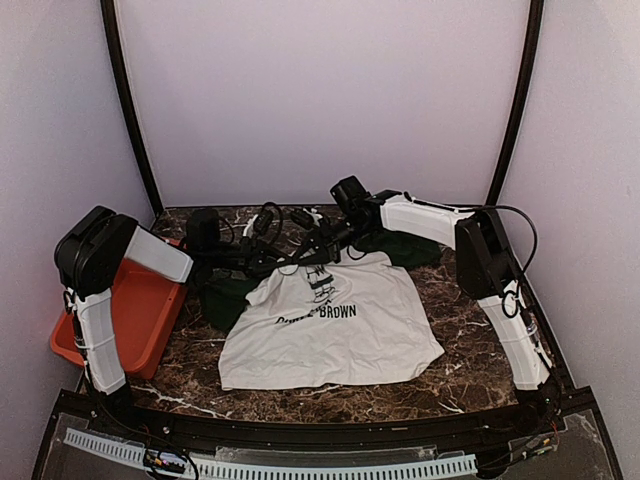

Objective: Pin the brooch onto the clothing
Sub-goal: Pin the brooch to the flattened clothing.

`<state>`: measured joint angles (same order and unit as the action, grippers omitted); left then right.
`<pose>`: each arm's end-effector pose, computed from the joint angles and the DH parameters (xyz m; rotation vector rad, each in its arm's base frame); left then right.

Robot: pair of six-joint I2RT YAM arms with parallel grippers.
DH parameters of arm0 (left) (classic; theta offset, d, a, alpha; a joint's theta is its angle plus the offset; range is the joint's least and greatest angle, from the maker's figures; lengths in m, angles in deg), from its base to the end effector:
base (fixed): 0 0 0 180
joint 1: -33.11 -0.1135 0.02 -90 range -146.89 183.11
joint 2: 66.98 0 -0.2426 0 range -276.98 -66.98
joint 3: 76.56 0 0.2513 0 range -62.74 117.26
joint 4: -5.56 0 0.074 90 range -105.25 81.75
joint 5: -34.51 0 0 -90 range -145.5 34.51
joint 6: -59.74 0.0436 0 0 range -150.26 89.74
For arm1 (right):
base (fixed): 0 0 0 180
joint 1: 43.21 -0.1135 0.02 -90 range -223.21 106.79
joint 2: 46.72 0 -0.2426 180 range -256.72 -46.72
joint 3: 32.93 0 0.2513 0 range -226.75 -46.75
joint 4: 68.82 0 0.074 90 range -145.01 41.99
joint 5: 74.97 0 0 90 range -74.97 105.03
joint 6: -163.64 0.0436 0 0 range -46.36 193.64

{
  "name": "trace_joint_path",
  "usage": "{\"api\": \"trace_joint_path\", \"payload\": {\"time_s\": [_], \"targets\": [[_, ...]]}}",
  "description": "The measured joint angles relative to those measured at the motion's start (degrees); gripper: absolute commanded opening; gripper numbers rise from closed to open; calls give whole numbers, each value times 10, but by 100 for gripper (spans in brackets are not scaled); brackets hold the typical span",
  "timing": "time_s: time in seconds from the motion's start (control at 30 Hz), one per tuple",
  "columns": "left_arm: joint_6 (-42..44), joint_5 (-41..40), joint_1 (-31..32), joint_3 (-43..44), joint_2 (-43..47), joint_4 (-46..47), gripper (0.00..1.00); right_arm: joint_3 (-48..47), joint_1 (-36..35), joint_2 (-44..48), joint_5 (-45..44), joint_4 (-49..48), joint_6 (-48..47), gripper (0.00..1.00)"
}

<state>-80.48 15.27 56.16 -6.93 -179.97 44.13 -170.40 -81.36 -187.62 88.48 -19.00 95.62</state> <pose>0.3386 -0.1888 0.1569 0.6751 1.8996 -1.8882 0.3759 0.3484 0.1822 0.8857 -2.1919 -1.8635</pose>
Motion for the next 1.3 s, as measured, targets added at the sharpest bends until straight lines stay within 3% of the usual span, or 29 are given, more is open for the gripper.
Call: {"api": "trace_joint_path", "payload": {"time_s": [0.3,0.57,1.3], "targets": [[-87,-6,-1,-29,0,113,33,13,2,4,20,-33,11,0],[-175,-5,-7,-31,-14,204,29,21,3,18,22,-53,15,0],[-232,-5,-11,-31,-31,229,20,29,4,18,27,-75,42,0]]}}
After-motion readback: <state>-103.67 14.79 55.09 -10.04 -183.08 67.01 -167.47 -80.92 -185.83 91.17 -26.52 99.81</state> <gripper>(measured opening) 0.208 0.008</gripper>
